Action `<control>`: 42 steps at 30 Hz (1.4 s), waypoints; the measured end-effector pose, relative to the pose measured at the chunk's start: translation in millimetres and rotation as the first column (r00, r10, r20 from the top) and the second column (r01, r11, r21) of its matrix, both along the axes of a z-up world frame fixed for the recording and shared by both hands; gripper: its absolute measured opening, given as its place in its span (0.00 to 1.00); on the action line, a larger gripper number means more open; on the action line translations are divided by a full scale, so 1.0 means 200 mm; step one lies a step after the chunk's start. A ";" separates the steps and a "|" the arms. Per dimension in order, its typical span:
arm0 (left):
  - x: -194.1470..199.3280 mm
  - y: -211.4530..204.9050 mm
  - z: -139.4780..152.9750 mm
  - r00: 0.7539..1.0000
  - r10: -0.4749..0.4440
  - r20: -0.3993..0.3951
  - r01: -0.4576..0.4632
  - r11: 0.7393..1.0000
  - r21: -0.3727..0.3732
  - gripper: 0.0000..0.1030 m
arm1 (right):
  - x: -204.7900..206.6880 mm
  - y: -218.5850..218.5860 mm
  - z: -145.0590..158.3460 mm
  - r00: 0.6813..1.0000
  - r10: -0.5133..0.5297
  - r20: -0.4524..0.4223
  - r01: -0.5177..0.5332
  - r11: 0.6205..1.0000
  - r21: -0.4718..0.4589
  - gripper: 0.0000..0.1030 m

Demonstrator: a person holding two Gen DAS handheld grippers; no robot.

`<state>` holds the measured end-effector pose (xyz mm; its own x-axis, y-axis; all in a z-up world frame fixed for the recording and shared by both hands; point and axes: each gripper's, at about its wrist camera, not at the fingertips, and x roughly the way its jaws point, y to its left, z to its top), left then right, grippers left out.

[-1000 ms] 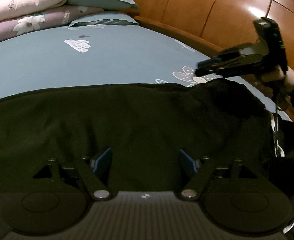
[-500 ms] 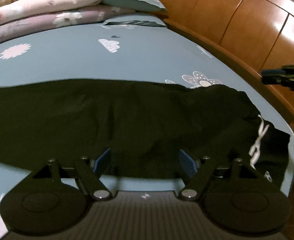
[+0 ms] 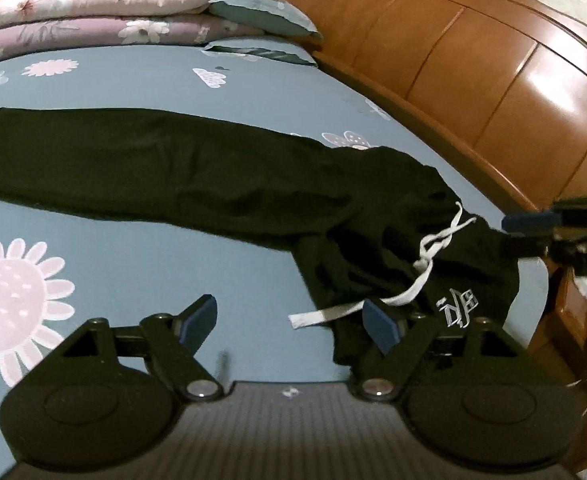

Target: Fold clothes

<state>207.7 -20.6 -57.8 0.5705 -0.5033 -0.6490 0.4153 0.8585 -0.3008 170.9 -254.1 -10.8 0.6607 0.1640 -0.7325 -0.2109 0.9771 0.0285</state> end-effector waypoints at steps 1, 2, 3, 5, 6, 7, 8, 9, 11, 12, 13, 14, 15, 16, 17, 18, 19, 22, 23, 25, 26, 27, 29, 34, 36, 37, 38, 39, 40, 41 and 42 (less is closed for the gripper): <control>0.02 0.00 -0.02 1.000 0.008 0.002 -0.008 1.000 -0.004 0.78 | -0.02 0.03 -0.03 1.000 -0.001 -0.008 0.001 1.000 0.004 0.53; 0.04 0.01 -0.05 1.000 0.017 0.004 -0.017 1.000 -0.009 0.78 | -0.01 0.06 -0.04 1.000 0.004 -0.012 -0.004 1.000 0.000 0.53; 0.07 0.01 -0.07 1.000 0.028 0.003 -0.028 1.000 -0.011 0.78 | -0.01 0.08 -0.05 1.000 0.011 -0.015 -0.011 1.000 -0.007 0.53; 0.12 0.04 -0.12 0.999 0.047 -0.007 -0.047 0.999 -0.010 0.78 | 0.04 0.11 -0.04 1.000 0.020 -0.006 -0.020 1.000 -0.013 0.55; 0.15 0.05 -0.14 0.998 0.056 -0.008 -0.056 0.998 -0.009 0.79 | 0.08 0.12 -0.03 1.000 0.024 0.003 -0.024 1.000 -0.013 0.57; 0.16 0.07 -0.17 0.997 0.073 -0.011 -0.073 0.997 -0.007 0.80 | 0.13 0.13 -0.03 0.999 0.025 0.020 -0.025 1.000 -0.011 0.57; 0.18 0.08 -0.20 0.996 0.092 -0.013 -0.092 0.996 -0.006 0.80 | 0.18 0.14 -0.02 0.999 0.024 0.039 -0.024 1.000 -0.007 0.57; 0.18 0.09 -0.21 0.996 0.094 -0.011 -0.094 0.996 -0.010 0.80 | 0.23 0.15 -0.01 0.998 0.026 0.060 -0.026 1.000 0.007 0.58; 0.18 0.12 -0.24 0.996 0.093 -0.006 -0.093 0.996 -0.019 0.81 | 0.33 0.17 -0.02 0.992 0.040 0.119 -0.047 0.997 0.056 0.58; 0.18 0.13 -0.24 0.995 0.100 0.002 -0.100 0.995 -0.017 0.81 | 0.38 0.19 -0.03 0.987 0.049 0.152 -0.061 0.995 0.077 0.59; 0.18 0.14 -0.24 0.994 0.109 0.011 -0.109 0.994 -0.013 0.81 | 0.43 0.21 -0.05 0.982 0.060 0.177 -0.075 0.994 0.084 0.59; 0.18 0.15 -0.23 0.993 0.118 0.021 -0.118 0.993 -0.010 0.81 | 0.49 0.23 -0.06 0.978 0.074 0.197 -0.092 0.993 0.080 0.60; 0.18 0.16 -0.23 0.991 0.127 0.030 -0.127 0.992 -0.006 0.81 | 0.55 0.26 -0.08 0.973 0.098 0.207 -0.116 0.990 0.076 0.62; 0.17 0.17 -0.23 0.990 0.136 0.039 -0.136 0.991 -0.003 0.81 | 0.62 0.29 -0.09 0.971 0.121 0.208 -0.139 0.987 0.077 0.63; 0.18 0.17 -0.24 0.989 0.142 0.028 -0.143 0.990 0.003 0.81 | 0.68 0.32 -0.11 0.968 0.142 0.206 -0.161 0.984 0.079 0.63; 0.20 0.18 -0.25 0.989 0.149 0.013 -0.149 0.989 0.010 0.81 | 0.74 0.35 -0.12 0.966 0.163 0.202 -0.182 0.980 0.082 0.63; 0.20 0.18 -0.25 0.989 0.145 0.017 -0.146 0.989 0.008 0.82 | 0.78 0.38 -0.13 0.965 0.175 0.195 -0.194 0.977 0.084 0.63; 0.20 0.18 -0.25 0.992 0.121 0.018 -0.122 0.992 0.021 0.84 | 0.89 0.47 -0.16 0.965 0.203 0.167 -0.220 0.971 0.090 0.63; 0.20 0.19 -0.25 0.994 0.112 0.018 -0.112 0.993 0.022 0.84 | 0.90 0.49 -0.16 0.966 0.209 0.152 -0.224 0.971 0.087 0.63; 0.21 0.20 -0.25 0.994 0.112 0.003 -0.112 0.994 0.012 0.84 | 0.92 0.53 -0.15 0.967 0.229 0.108 -0.238 0.969 0.072 0.63; 0.22 0.21 -0.25 0.992 0.123 -0.015 -0.124 0.992 -0.012 0.85 | 0.93 0.55 -0.15 0.967 0.240 0.086 -0.245 0.967 0.064 0.63; 0.24 0.22 -0.25 0.990 0.136 -0.035 -0.138 0.990 -0.039 0.87 | 0.94 0.56 -0.13 0.967 0.245 0.066 -0.249 0.967 0.057 0.63; 0.27 0.24 -0.24 0.984 0.161 -0.076 -0.167 0.983 -0.079 0.89 | 0.97 0.58 -0.10 0.968 0.251 0.005 -0.250 0.965 0.072 0.63; 0.40 0.26 -0.20 0.950 0.241 -0.196 -0.265 0.959 -0.102 0.88 | 1.07 0.62 0.12 0.966 0.221 -0.135 -0.214 0.975 0.069 0.62; 0.44 0.29 -0.16 0.920 0.271 -0.282 -0.304 0.949 -0.079 0.82 | 1.09 0.64 0.22 0.964 0.199 -0.176 -0.197 0.980 0.029 0.62; 0.47 0.32 -0.14 0.907 0.279 -0.315 -0.318 0.945 -0.081 0.74 | 1.10 0.65 0.28 0.964 0.179 -0.194 -0.182 0.983 0.006 0.62; 0.50 0.36 -0.11 0.895 0.284 -0.345 -0.331 0.940 -0.084 0.68 | 1.10 0.64 0.32 0.966 0.156 -0.207 -0.161 0.987 -0.005 0.62; 0.52 0.39 -0.08 0.881 0.289 -0.374 -0.343 0.935 -0.088 0.66 | 1.10 0.64 0.37 0.967 0.133 -0.218 -0.139 0.990 -0.012 0.62; 0.56 0.42 -0.05 0.874 0.296 -0.386 -0.351 0.933 -0.078 0.63 | 1.10 0.61 0.39 0.968 0.108 -0.228 -0.110 0.994 0.004 0.62; 0.59 0.45 -0.02 0.867 0.304 -0.395 -0.357 0.932 -0.066 0.60 | 1.10 0.59 0.41 0.968 0.084 -0.238 -0.079 0.996 0.029 0.62; 0.62 0.48 0.01 0.864 0.311 -0.396 -0.361 0.931 -0.055 0.60 | 1.10 0.56 0.43 0.967 0.060 -0.249 -0.048 0.997 0.054 0.62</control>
